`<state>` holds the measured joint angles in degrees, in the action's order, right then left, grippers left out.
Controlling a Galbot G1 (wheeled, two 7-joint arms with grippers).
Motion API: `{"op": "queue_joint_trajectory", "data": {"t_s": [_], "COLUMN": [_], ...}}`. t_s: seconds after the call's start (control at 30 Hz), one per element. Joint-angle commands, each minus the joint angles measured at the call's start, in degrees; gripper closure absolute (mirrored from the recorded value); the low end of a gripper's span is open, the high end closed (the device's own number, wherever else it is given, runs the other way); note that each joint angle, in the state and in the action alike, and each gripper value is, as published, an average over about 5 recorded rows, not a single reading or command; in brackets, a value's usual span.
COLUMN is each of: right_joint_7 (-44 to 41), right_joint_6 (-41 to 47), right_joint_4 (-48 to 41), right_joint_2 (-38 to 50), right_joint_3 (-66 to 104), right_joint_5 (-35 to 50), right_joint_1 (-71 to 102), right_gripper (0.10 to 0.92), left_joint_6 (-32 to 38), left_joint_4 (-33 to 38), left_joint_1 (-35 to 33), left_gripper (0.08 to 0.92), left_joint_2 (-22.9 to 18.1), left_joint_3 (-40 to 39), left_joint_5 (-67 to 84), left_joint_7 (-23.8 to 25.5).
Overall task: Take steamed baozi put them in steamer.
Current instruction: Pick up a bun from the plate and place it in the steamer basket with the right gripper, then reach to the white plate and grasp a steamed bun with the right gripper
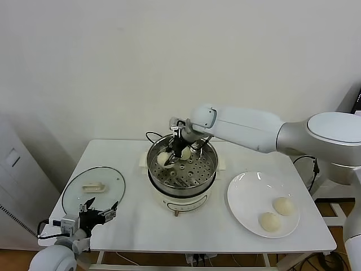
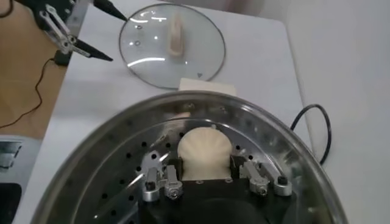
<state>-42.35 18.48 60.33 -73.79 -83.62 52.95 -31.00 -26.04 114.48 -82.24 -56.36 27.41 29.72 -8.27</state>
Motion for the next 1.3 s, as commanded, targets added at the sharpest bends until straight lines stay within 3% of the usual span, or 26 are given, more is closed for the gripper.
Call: {"op": "queue_joint_trajectory", "data": {"t_s": [0.03,0.27,0.53,0.7,0.93,1.3], "right_joint_7": [1.1,2.5,2.4,-3.2,-12.7,-17.5], "right_joint_6": [0.4,0.7,1.2,1.1,-1.4,-4.5], "right_joint_4": [-1.2,-1.4,-0.1,4.9,12.7,22.9], "right_joint_2": [-0.9,-0.9,0.3,5.7,18.9,38.6], "right_joint_3": [0.2,0.8,1.4,-1.3,-7.4,-19.9], "right_joint_5": [-1.3,-1.1,0.7,-0.2,-4.3,-13.4], "right_joint_1": [2.3,3.0,1.0,-5.8,-18.4,-26.5], "right_gripper": [0.541,0.516,0.298,0.21,0.203,0.203], "left_joint_6": [0.0,0.1,0.2,0.1,0.1,-0.1], "left_joint_4": [-0.1,-0.1,0.0,0.2,0.8,1.5], "left_joint_1": [0.0,-0.2,-0.3,-0.4,-1.1,-0.7], "left_gripper": [0.177,0.177,0.177,0.177,0.177,0.177], "left_joint_2": [0.1,0.1,0.0,0.0,0.1,0.4], "left_joint_3": [0.1,0.4,0.6,0.8,1.1,0.6], "left_joint_5": [0.0,0.1,0.3,0.3,0.4,0.4], "left_joint_7": [0.0,0.0,0.0,0.0,0.0,0.0]}}
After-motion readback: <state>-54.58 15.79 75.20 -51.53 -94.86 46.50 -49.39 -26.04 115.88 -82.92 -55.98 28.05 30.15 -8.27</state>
